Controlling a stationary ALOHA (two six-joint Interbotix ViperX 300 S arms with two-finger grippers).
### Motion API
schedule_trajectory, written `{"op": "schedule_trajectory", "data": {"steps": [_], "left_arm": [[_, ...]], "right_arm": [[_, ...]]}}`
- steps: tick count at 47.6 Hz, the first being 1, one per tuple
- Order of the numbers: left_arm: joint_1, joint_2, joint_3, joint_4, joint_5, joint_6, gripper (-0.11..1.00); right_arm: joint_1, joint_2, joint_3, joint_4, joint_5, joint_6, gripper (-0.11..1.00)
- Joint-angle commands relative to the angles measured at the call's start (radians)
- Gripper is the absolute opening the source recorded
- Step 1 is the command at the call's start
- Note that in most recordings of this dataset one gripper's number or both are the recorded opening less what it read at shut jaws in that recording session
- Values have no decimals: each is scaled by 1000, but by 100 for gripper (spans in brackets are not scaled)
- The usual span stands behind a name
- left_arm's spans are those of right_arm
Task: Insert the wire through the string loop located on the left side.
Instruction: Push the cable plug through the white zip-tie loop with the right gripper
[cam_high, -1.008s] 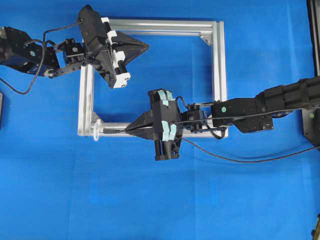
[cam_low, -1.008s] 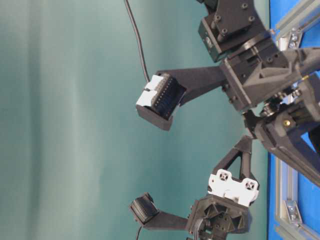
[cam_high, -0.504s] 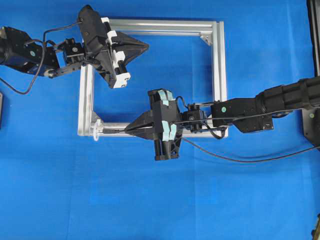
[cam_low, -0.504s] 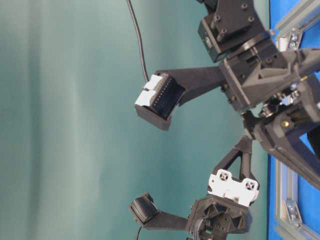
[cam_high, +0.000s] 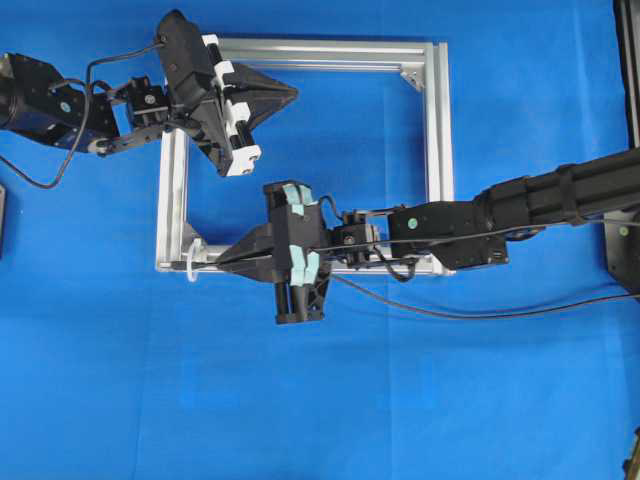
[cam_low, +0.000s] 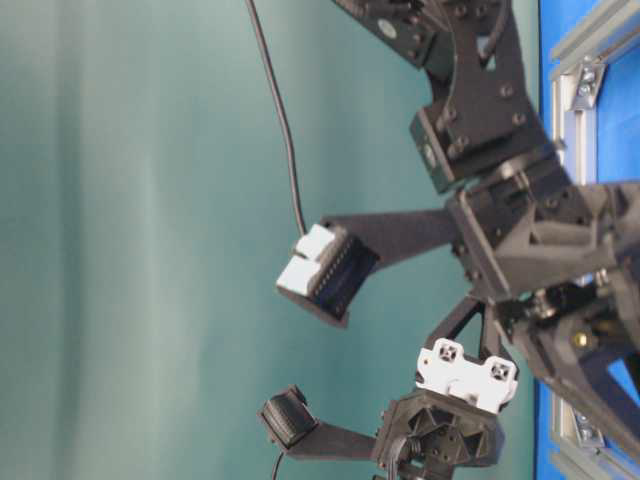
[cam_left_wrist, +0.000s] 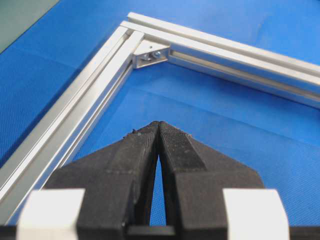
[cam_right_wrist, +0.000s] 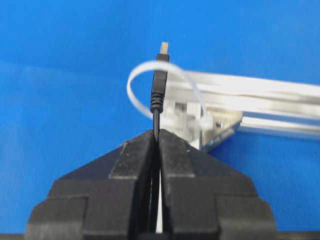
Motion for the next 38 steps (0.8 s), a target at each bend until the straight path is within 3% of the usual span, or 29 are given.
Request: {"op": "schedule_trajectory", "data": {"steps": [1, 38], "left_arm": [[2, -29, -6, 2, -5, 0, 0], [2, -29, -6, 2, -5, 0, 0]], "right_arm": [[-3, -12, -34, 0, -5, 0, 0], [-8, 28, -94, -3, -3, -2, 0]]}}
